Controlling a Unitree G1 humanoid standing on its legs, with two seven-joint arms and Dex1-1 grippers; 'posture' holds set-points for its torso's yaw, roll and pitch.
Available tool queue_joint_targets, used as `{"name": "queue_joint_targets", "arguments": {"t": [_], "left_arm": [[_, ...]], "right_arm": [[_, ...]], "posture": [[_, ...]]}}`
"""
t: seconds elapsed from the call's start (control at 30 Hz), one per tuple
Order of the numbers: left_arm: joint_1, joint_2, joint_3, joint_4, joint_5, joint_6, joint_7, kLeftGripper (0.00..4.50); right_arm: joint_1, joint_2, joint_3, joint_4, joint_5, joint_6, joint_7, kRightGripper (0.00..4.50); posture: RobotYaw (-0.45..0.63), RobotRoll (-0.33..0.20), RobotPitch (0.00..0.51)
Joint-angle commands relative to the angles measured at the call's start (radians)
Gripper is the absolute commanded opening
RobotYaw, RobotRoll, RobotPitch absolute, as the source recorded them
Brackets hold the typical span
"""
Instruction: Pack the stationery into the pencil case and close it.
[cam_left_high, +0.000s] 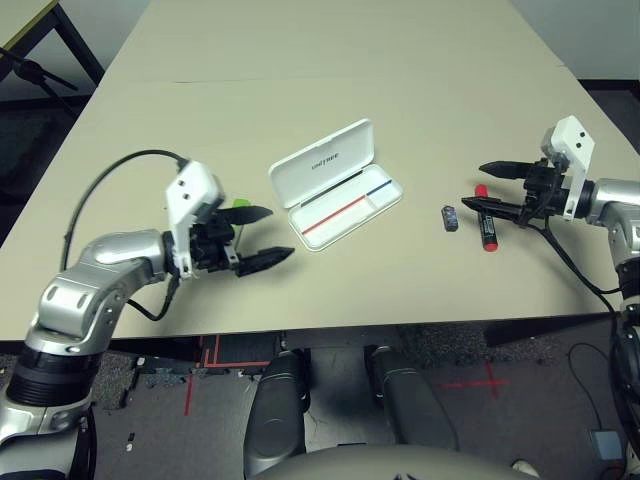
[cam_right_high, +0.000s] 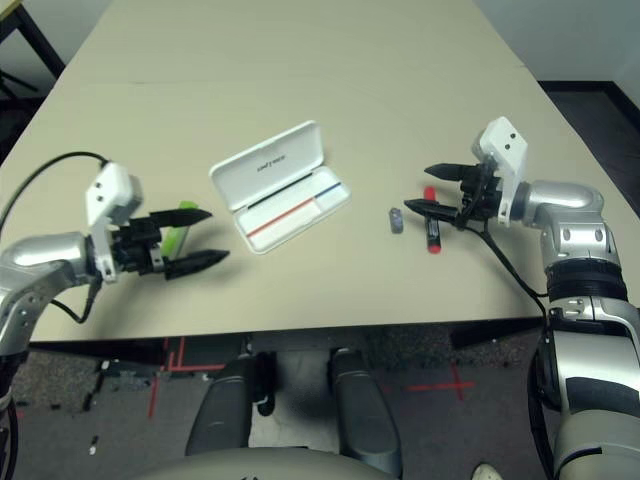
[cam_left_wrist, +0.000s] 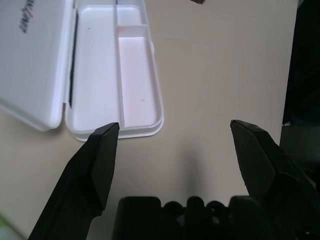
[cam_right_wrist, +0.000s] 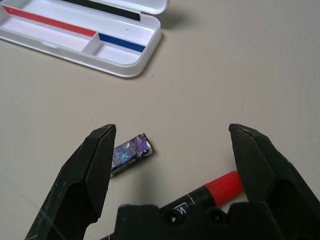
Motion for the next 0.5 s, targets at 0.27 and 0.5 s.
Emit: {"name": "queue_joint_targets", "arguments": {"t": [0.27, 0.5], "left_arm": [[-0.115, -0.079, -0.228, 0.013, 0.189, 0.02, 0.051, 4.48], [-0.164, -0.121, -0.296, 0.05, 0.285, 0.031, 0.072, 4.48]], "right_arm": [[0.021, 0.015, 0.027, -0.013, -0.019, -0.026, -0.005, 4.5], [0.032, 0.023, 0.028, -0.028, -0.021, -0.025, -0.01, 4.5]], "posture": [[0.01, 0.0, 0.186], [0.0, 0.0, 0.189]]}}
